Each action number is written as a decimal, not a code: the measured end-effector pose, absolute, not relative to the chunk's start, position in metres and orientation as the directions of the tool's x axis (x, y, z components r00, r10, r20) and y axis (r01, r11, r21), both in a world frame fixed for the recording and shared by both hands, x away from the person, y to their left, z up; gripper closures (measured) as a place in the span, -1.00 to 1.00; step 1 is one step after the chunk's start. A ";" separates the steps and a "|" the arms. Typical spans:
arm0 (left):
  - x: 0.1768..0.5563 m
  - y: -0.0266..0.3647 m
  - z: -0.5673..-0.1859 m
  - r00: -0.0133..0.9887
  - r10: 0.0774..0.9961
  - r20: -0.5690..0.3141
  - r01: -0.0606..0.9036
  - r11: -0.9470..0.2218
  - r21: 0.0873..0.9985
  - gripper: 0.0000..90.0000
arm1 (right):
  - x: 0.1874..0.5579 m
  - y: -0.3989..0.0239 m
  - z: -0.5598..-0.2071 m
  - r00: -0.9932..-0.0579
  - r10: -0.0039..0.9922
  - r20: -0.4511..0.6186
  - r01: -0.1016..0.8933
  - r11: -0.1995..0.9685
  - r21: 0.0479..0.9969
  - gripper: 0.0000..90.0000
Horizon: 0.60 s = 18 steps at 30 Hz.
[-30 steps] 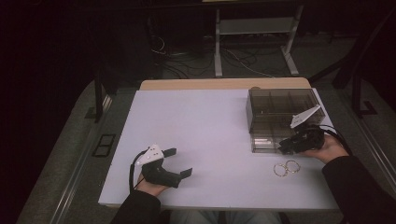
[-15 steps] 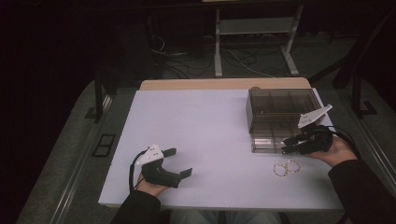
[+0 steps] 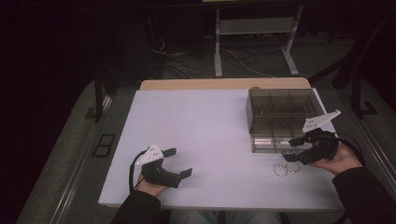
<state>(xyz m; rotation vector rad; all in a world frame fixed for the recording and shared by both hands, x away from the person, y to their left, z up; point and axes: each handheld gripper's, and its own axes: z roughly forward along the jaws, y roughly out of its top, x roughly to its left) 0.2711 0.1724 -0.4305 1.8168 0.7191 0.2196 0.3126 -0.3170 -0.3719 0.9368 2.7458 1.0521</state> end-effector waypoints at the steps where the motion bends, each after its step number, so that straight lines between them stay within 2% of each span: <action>1: 0.271 0.172 -0.431 0.797 0.571 -0.194 0.364 -0.200 0.910 -1.00 | 0.311 -0.316 -0.372 -0.815 0.557 0.158 0.519 0.583 0.625 -0.52; 5: 0.271 0.173 -0.431 0.796 0.573 -0.195 0.365 -0.198 0.910 -1.00 | 0.303 -0.313 -0.372 -0.807 0.567 0.164 0.530 0.574 0.624 -0.75; 18: 0.271 0.173 -0.430 0.794 0.576 -0.194 0.362 -0.192 0.912 -1.00 | 0.291 -0.302 -0.387 -0.807 0.562 0.182 0.542 0.582 0.606 -0.76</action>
